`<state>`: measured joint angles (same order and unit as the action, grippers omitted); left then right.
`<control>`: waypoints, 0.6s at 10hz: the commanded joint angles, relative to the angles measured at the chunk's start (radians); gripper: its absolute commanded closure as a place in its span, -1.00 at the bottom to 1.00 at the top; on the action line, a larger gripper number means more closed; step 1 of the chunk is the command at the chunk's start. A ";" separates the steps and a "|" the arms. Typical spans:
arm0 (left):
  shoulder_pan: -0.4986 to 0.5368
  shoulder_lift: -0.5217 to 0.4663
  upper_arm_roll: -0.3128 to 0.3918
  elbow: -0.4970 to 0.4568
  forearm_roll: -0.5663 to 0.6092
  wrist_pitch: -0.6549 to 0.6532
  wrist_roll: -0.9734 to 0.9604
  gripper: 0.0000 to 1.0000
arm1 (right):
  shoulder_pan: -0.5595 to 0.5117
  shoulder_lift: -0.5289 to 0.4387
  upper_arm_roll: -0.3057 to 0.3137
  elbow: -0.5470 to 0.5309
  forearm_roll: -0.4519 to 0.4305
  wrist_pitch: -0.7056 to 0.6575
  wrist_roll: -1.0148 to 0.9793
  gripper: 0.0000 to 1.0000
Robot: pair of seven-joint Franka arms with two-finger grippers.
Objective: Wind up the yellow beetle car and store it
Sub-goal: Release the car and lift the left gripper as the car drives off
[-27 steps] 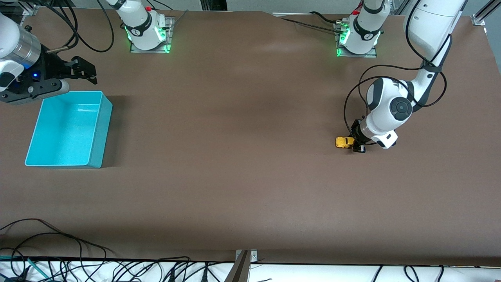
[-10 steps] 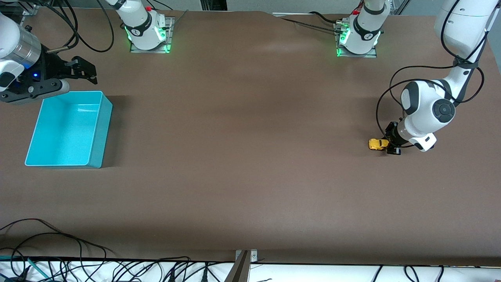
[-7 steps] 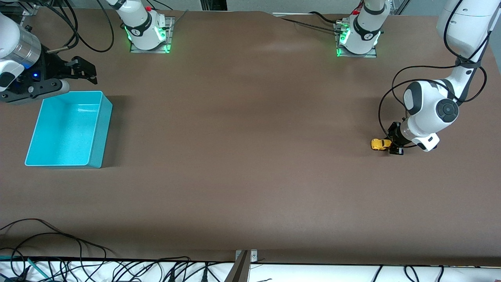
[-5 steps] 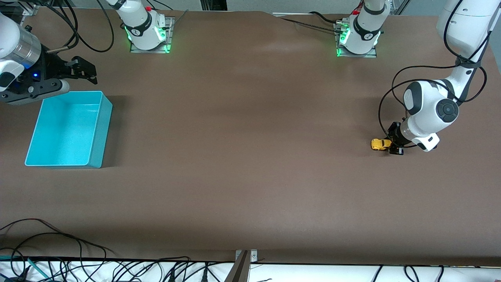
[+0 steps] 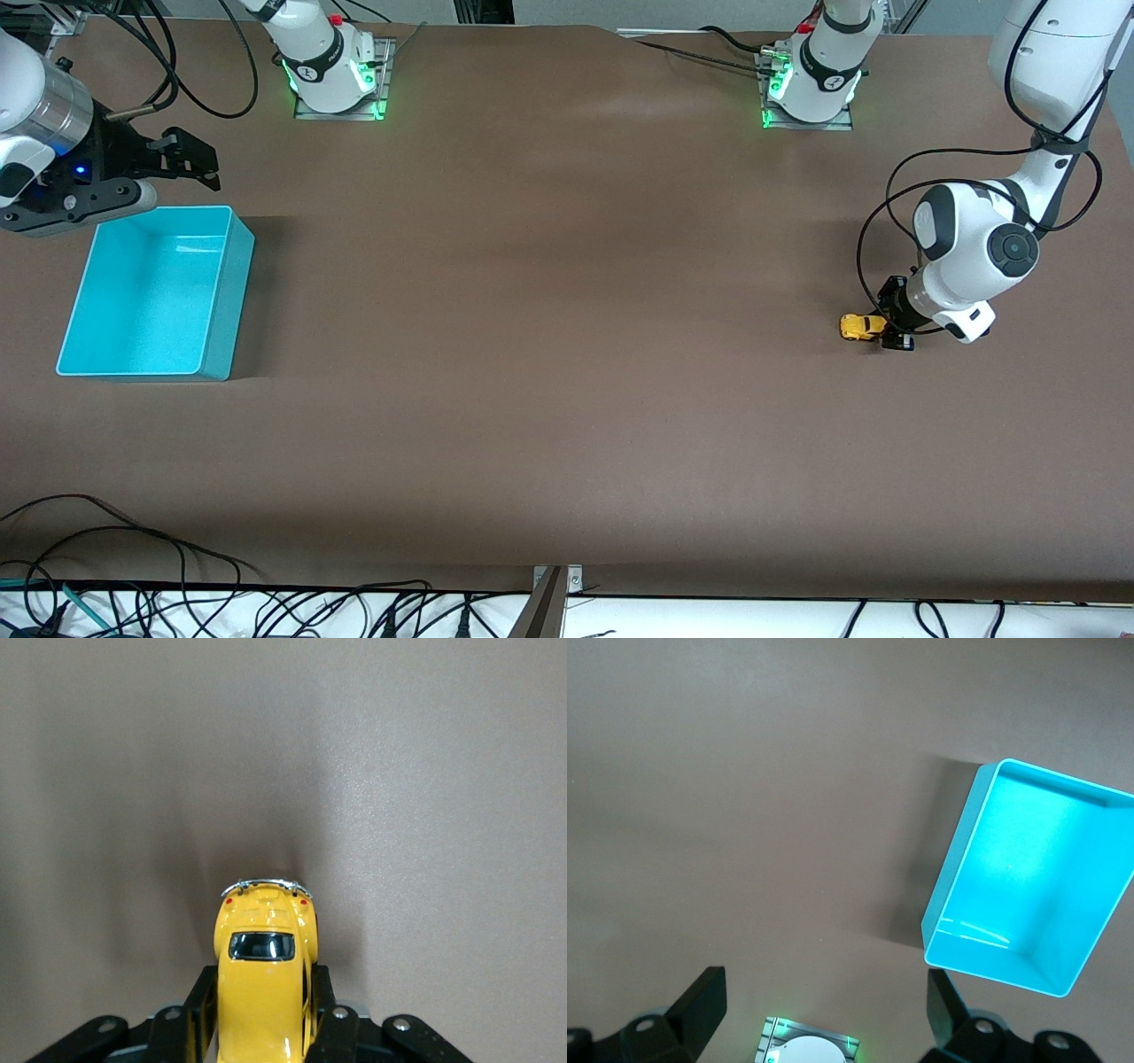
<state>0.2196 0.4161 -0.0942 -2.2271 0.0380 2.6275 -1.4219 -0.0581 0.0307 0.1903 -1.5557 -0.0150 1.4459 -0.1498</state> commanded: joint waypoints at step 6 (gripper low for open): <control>0.009 -0.003 -0.002 0.027 0.026 -0.017 -0.037 -1.00 | 0.004 0.011 0.000 0.026 -0.006 -0.009 0.001 -1.00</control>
<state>0.2267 0.4201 -0.0929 -2.2107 0.0381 2.6287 -1.4328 -0.0581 0.0307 0.1903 -1.5556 -0.0150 1.4459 -0.1498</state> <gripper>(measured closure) 0.000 0.000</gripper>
